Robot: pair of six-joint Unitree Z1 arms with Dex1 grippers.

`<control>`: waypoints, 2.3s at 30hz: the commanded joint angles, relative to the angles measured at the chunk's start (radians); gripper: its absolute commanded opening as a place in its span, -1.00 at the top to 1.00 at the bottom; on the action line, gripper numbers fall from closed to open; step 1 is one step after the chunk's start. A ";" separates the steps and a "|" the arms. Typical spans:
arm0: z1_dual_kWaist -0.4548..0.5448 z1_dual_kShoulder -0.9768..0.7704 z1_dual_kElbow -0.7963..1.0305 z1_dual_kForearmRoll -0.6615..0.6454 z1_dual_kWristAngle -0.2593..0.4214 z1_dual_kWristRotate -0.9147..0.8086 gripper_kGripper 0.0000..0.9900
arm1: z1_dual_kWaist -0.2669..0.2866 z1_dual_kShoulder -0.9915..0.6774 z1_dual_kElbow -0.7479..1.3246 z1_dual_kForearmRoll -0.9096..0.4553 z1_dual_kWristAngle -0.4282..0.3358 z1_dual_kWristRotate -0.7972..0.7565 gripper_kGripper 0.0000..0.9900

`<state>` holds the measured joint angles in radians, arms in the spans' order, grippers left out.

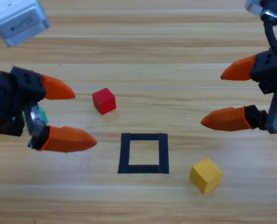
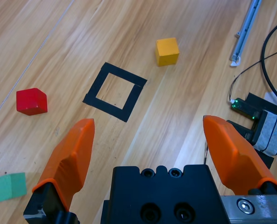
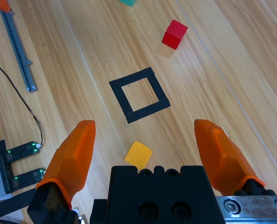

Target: Stack the blocks in the rectangular block: red at the bottom, yellow in the middle, green on top

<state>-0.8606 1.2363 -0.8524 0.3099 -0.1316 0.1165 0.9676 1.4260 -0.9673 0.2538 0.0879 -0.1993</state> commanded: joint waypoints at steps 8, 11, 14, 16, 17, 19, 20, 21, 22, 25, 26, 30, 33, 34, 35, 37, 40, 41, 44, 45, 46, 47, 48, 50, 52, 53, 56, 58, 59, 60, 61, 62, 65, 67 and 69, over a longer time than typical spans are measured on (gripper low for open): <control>-0.025 -0.008 0.036 0.012 0.030 -0.003 -1.00 | 0.025 0.045 0.013 0.027 -0.008 0.041 -0.88; -0.025 -0.009 0.038 0.012 0.038 -0.006 -1.00 | 0.025 0.059 0.013 0.028 -0.074 0.092 -0.88; -0.025 -0.009 0.038 0.012 0.041 -0.008 -1.00 | 0.023 0.087 0.007 0.027 -0.166 0.185 -0.88; -0.025 -0.009 0.041 0.011 0.041 -0.008 -1.00 | 0.023 0.110 0.001 0.027 -0.232 0.277 -0.88; -0.025 -0.009 0.046 0.008 0.041 -0.008 -1.00 | 0.023 0.122 -0.005 0.032 -0.255 0.328 -0.88; -0.025 -0.009 0.050 0.005 0.041 -0.008 -1.00 | 0.019 0.139 -0.024 0.058 -0.266 0.373 -0.88; -0.025 -0.009 0.050 0.003 0.041 -0.008 -1.00 | 0.017 0.151 -0.036 0.076 -0.269 0.393 -0.87; -0.025 -0.008 0.047 0.005 0.041 -0.008 -1.00 | 0.016 0.163 -0.047 0.087 -0.270 0.402 -0.88; -0.025 -0.008 0.044 0.005 0.040 -0.008 -1.00 | 0.016 0.186 -0.062 0.107 -0.275 0.411 -0.87; -0.025 -0.004 0.036 0.003 0.056 -0.044 -1.00 | 0.016 0.263 -0.159 0.271 -0.274 0.426 -0.88; -0.025 -0.001 0.032 -0.003 0.064 -0.061 -1.00 | 0.017 0.286 -0.179 0.308 -0.260 0.425 -0.88; -0.025 0.052 -0.020 -0.003 0.089 -0.169 -0.96 | 0.022 0.338 -0.197 0.354 -0.257 0.452 -0.88; 0.003 0.123 -0.096 0.008 0.121 -0.273 -0.89 | 0.022 0.392 -0.232 0.409 -0.211 0.474 -0.94; 0.017 0.149 -0.128 0.025 0.132 -0.314 -0.88 | 0.020 0.424 -0.263 0.450 -0.192 0.483 -0.94; 0.023 0.169 -0.154 0.038 0.158 -0.367 -0.88 | 0.020 0.462 -0.292 0.479 -0.186 0.483 -0.94; 0.023 0.212 -0.200 0.051 0.224 -0.460 -0.88 | 0.020 0.515 -0.323 0.504 -0.177 0.482 -0.94; 0.029 0.322 -0.335 0.152 0.302 -0.600 -0.89 | 0.020 0.571 -0.341 0.506 -0.137 0.474 -0.96; 0.035 0.356 -0.381 0.190 0.310 -0.635 -0.88 | 0.020 0.582 -0.344 0.506 -0.134 0.474 -0.99; 0.049 0.462 -0.534 0.313 0.342 -0.732 -0.89 | 0.020 0.596 -0.349 0.504 -0.123 0.472 -1.00; 0.055 0.494 -0.579 0.345 0.343 -0.755 -0.88 | 0.020 0.599 -0.352 0.504 -0.123 0.472 -1.00; 0.063 0.526 -0.617 0.380 0.343 -0.784 -0.89 | 0.020 0.602 -0.354 0.504 -0.123 0.472 -1.00; 0.069 0.554 -0.652 0.411 0.345 -0.811 -0.89 | 0.020 0.605 -0.354 0.504 -0.123 0.472 -1.00; 0.077 0.578 -0.677 0.434 0.345 -0.838 -0.89 | 0.020 0.611 -0.354 0.504 -0.123 0.472 -1.00; 0.097 0.629 -0.720 0.485 0.339 -0.903 -0.89 | 0.020 0.626 -0.355 0.501 -0.123 0.472 -1.00; 0.118 0.677 -0.761 0.528 0.328 -0.957 -0.89 | 0.020 0.642 -0.357 0.499 -0.122 0.469 -1.00; 0.129 0.698 -0.783 0.546 0.322 -0.982 -0.89 | 0.020 0.651 -0.357 0.498 -0.122 0.465 -0.99; 0.164 0.758 -0.856 0.620 0.310 -1.057 -0.89 | 0.020 0.679 -0.361 0.496 -0.122 0.460 -0.97; 0.192 0.830 -0.948 0.704 0.302 -1.101 -0.88 | 0.020 0.692 -0.363 0.496 -0.119 0.455 -0.92; 0.203 0.874 -1.011 0.756 0.300 -1.121 -0.88 | 0.020 0.697 -0.363 0.496 -0.116 0.454 -0.91; 0.212 0.919 -1.074 0.802 0.299 -1.135 -0.88 | 0.020 0.703 -0.363 0.496 -0.112 0.454 -0.87; 0.219 0.956 -1.131 0.848 0.300 -1.157 -0.88 | 0.020 0.706 -0.363 0.496 -0.109 0.448 -0.83; 0.222 0.980 -1.160 0.874 0.302 -1.189 -0.88 | 0.020 0.711 -0.363 0.495 -0.105 0.445 -0.78; 0.235 1.016 -1.169 0.877 0.296 -1.261 -0.88 | 0.020 0.726 -0.363 0.495 -0.086 0.431 -0.49; 0.249 1.046 -1.189 0.887 0.276 -1.276 -0.88 | 0.020 0.725 -0.358 0.493 -0.073 0.423 0.09; 0.264 1.072 -1.189 0.887 0.257 -1.298 -0.88 | 0.020 0.711 -0.355 0.492 -0.068 0.417 0.84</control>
<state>-0.6435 2.2169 -2.0321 1.1806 0.1608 -1.1499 0.9746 2.0945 -1.3279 0.7422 -0.0090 0.2373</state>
